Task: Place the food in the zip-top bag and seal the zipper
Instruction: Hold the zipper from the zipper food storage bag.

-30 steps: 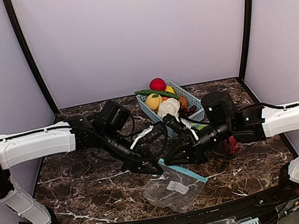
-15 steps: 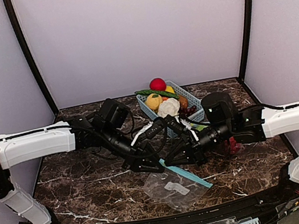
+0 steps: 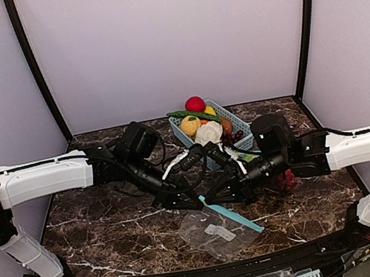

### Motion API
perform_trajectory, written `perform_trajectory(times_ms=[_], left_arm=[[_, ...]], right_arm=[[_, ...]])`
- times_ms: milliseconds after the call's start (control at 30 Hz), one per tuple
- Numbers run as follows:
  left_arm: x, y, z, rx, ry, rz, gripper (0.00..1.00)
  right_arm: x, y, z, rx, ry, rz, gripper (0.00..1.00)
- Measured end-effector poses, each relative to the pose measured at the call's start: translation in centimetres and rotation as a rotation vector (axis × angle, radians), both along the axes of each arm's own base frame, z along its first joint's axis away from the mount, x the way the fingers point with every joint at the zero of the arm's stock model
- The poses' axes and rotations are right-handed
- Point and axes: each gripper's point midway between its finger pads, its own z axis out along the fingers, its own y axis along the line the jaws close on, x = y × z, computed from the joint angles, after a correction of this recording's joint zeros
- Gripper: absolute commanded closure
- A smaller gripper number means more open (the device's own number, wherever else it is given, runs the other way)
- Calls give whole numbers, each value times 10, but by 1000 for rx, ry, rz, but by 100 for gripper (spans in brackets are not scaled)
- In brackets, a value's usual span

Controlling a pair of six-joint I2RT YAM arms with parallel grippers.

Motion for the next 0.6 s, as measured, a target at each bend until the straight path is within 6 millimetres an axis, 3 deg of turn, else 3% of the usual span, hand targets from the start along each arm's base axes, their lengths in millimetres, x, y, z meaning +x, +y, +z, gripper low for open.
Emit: perform_trajectory(times_ms=[600], left_arm=[[10, 5, 4, -23, -74, 60, 99]], right_arm=[[5, -4, -1, -16, -28, -33, 100]])
